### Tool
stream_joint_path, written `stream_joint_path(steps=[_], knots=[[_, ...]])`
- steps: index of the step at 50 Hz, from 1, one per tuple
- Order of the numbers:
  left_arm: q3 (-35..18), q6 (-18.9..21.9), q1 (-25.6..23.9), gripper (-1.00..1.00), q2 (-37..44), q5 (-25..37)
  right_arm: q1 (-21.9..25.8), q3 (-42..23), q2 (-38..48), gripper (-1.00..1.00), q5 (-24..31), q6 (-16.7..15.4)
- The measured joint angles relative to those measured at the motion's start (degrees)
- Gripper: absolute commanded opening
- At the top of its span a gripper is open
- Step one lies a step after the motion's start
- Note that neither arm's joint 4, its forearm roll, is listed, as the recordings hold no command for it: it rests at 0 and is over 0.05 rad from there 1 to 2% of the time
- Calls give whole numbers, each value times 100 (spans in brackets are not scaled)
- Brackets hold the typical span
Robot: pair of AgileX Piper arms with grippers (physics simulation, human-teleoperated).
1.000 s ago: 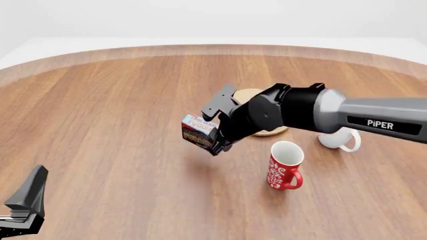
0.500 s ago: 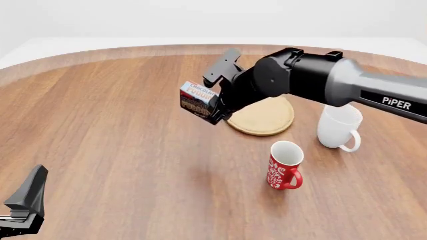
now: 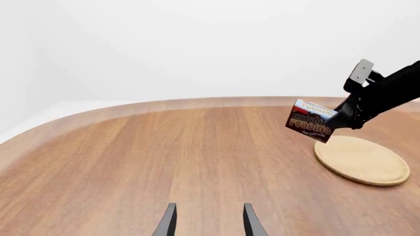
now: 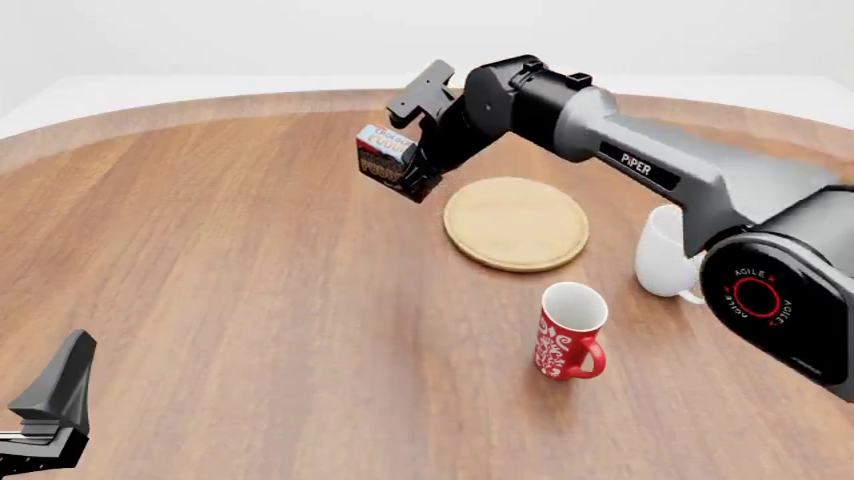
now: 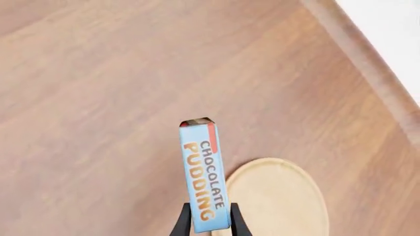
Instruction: Put the chocolate pudding to the left of the plate.
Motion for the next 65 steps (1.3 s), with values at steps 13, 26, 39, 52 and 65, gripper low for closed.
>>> stream_joint_path(steps=[13, 26, 39, 52, 65], knots=[[0, 0, 0, 100, 0, 0, -234, -1716, 1203, -100, 688, -113], [0, 0, 0, 100, 0, 0, -313, -3422, 2273, -100, 1583, -186], [0, 0, 0, 100, 0, 0, -247, -3739, 2581, -100, 1846, -188], [0, 0, 0, 100, 0, 0, -195, -3417, 2553, -100, 1782, -227], [0, 0, 0, 100, 0, 0, -218, -3655, 2782, -100, 1998, -293]])
